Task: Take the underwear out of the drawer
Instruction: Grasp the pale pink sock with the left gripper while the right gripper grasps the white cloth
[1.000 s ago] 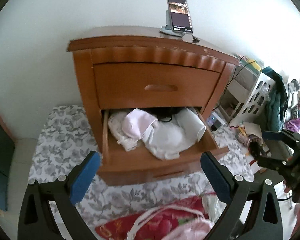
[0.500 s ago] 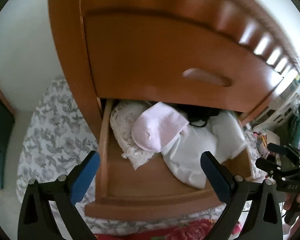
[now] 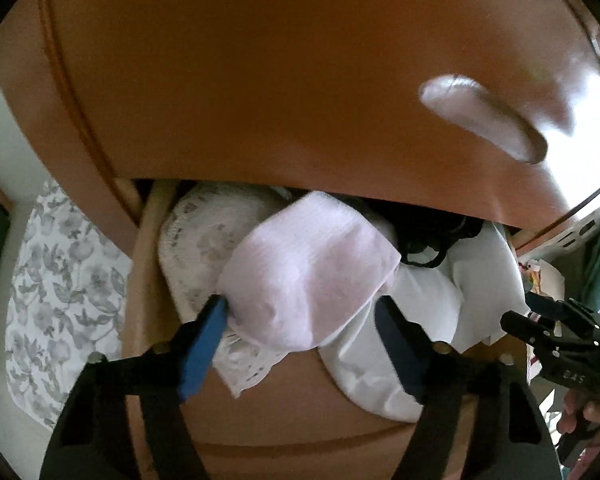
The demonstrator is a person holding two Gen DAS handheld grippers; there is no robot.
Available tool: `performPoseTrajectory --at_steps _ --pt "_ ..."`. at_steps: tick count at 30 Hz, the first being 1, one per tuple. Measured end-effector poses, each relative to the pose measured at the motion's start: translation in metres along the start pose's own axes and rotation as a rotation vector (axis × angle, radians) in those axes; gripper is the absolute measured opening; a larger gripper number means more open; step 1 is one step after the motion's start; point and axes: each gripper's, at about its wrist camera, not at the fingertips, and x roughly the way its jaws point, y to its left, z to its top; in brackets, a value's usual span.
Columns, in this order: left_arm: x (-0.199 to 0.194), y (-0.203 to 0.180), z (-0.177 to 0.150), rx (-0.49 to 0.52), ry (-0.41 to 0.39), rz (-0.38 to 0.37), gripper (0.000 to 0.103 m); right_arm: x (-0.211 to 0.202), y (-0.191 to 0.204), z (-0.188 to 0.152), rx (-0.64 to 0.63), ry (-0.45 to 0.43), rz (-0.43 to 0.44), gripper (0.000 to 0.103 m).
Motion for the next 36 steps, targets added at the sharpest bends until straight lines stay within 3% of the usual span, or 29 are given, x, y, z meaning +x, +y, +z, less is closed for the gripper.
performPoseTrajectory --at_steps 7,13,16,24,30,33,36 --pt "0.015 -0.005 0.001 0.013 0.004 0.027 0.053 0.005 -0.001 0.002 -0.004 0.005 0.027 0.07" --pt "0.011 -0.006 0.002 0.029 -0.011 0.006 0.018 0.009 -0.001 0.0 -0.008 0.014 0.031 0.07" --pt "0.007 -0.001 0.0 0.03 -0.01 -0.002 0.013 0.009 0.001 -0.001 -0.008 0.019 0.034 0.07" --pt "-0.003 0.014 -0.007 0.005 -0.015 -0.082 0.012 0.016 0.005 -0.002 -0.019 0.021 0.0 0.068" --pt "-0.014 0.014 -0.014 0.027 -0.026 -0.104 0.012 0.02 0.0 -0.005 0.006 0.019 -0.002 0.035" --pt "-0.024 0.012 -0.019 0.024 -0.034 -0.12 0.012 0.016 -0.002 -0.008 -0.003 -0.006 -0.01 0.021" --pt "-0.028 0.019 -0.021 0.016 -0.024 -0.13 0.012 0.008 -0.001 -0.012 -0.013 -0.021 0.0 0.014"
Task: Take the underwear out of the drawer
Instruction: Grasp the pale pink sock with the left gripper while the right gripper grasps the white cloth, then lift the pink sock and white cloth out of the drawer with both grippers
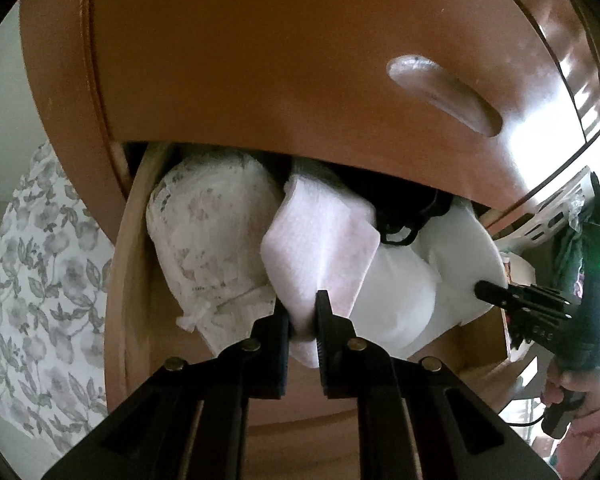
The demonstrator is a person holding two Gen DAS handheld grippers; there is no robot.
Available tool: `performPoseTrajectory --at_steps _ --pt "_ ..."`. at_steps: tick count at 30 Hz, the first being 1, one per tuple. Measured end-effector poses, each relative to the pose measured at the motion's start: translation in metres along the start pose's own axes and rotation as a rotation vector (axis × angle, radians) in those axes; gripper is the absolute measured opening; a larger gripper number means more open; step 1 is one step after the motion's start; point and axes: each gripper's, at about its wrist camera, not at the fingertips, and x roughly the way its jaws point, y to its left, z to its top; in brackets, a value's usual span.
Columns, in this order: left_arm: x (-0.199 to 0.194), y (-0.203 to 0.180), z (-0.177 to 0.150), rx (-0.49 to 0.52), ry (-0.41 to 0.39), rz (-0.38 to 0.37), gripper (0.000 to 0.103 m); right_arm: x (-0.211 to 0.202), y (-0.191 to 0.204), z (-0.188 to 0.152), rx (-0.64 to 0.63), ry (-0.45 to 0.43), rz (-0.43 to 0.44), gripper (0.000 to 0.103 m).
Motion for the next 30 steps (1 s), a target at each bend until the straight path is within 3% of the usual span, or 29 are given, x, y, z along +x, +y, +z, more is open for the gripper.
performPoseTrajectory --at_steps 11,17,23,30 --pt "0.014 0.017 0.006 -0.071 0.049 0.0 0.015 -0.036 0.003 -0.018 -0.044 -0.058 0.081 0.011" --pt "0.024 0.023 0.005 -0.096 0.083 0.021 0.034 -0.038 0.003 -0.021 -0.041 -0.056 0.085 0.011" --pt "0.036 0.012 0.007 -0.057 0.093 0.068 0.046 -0.033 0.007 -0.024 -0.037 -0.035 0.087 0.011" --pt "0.046 -0.015 0.007 0.034 0.097 0.171 0.048 -0.031 0.009 -0.023 -0.045 -0.021 0.083 0.011"
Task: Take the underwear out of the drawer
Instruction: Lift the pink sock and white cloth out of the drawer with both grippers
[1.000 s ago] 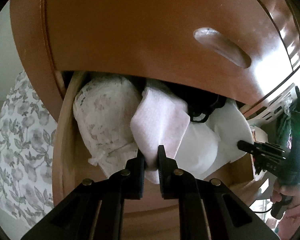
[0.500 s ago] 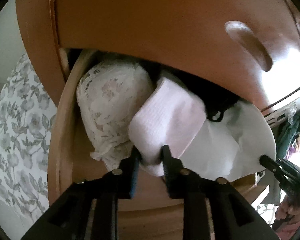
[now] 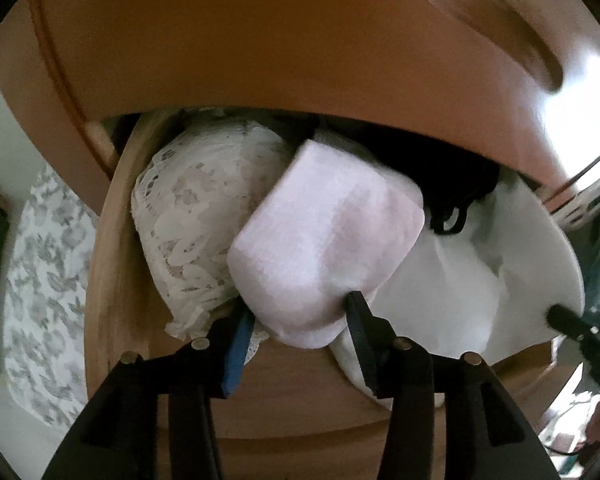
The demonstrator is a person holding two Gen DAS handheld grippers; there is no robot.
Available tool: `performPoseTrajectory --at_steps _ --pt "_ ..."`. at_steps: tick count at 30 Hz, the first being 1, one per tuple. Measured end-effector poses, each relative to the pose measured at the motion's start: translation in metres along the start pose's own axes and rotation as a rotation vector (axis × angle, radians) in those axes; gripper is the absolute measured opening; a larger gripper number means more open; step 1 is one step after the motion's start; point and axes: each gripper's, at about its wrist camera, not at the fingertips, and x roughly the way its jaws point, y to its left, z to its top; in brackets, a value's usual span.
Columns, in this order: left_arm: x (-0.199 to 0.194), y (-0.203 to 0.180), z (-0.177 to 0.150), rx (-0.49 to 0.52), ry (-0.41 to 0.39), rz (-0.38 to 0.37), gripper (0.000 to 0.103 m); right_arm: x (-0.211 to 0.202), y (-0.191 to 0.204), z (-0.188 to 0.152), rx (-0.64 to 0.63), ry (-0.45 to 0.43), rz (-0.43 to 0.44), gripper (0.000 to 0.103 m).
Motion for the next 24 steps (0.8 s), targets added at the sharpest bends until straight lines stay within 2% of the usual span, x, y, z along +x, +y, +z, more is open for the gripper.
performPoseTrajectory --at_steps 1,2,4,8,11,20,24 --pt "0.001 -0.004 0.001 0.011 0.009 0.017 0.045 0.0 0.0 0.0 -0.001 0.002 -0.001 0.011" --pt "0.001 -0.006 0.001 0.014 0.01 0.013 0.036 0.001 0.0 0.0 -0.001 0.004 -0.002 0.011" --pt "0.003 -0.01 0.001 0.02 0.018 -0.006 0.024 0.001 0.001 0.001 0.0 0.006 -0.002 0.011" --pt "-0.001 -0.021 -0.005 0.05 -0.007 0.004 0.016 0.002 0.001 0.001 0.008 0.006 0.002 0.011" --pt "-0.011 -0.024 -0.016 0.059 -0.043 -0.016 0.013 0.0 0.002 -0.001 0.016 0.0 0.018 0.011" --pt "-0.065 -0.039 -0.048 0.125 -0.184 -0.108 0.012 -0.025 0.001 -0.007 0.075 -0.061 0.143 0.011" --pt "-0.071 -0.027 -0.047 0.15 -0.238 -0.129 0.012 -0.043 0.003 -0.007 0.096 -0.1 0.211 0.01"
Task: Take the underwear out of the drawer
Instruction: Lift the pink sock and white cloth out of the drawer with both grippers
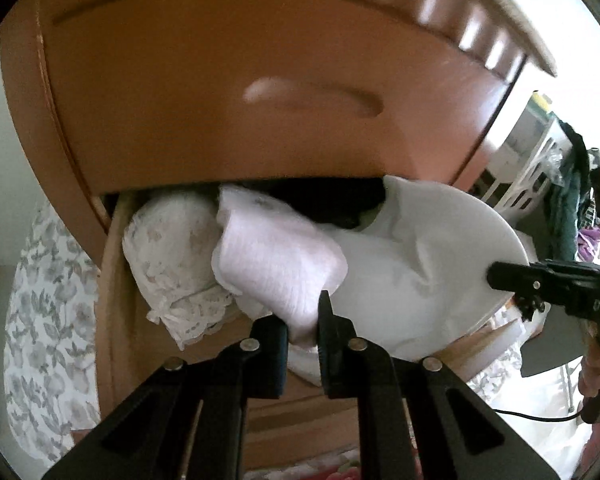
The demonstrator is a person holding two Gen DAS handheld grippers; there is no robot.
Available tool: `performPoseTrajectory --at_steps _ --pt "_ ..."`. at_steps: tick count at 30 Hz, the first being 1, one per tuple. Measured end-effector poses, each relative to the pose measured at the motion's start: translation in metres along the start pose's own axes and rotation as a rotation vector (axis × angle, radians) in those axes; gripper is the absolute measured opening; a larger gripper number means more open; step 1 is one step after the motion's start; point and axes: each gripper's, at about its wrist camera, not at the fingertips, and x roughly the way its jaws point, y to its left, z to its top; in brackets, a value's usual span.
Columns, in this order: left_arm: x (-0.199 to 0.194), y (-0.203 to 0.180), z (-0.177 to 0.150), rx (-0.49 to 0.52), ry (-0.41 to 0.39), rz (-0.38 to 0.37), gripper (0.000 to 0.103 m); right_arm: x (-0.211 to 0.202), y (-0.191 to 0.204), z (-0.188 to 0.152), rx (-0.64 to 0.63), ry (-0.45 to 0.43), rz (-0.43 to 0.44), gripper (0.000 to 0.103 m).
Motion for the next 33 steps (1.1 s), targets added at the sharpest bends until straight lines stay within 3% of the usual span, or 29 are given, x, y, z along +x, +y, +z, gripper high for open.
performPoseTrajectory --at_steps 12,33 --pt "-0.066 -0.006 0.003 0.034 -0.165 -0.017 0.012 -0.046 0.031 0.017 0.004 -0.124 0.111 0.01" --pt "-0.138 0.004 0.012 -0.019 -0.272 -0.01 0.012 -0.135 0.079 0.052 -0.024 -0.305 0.141 0.009"
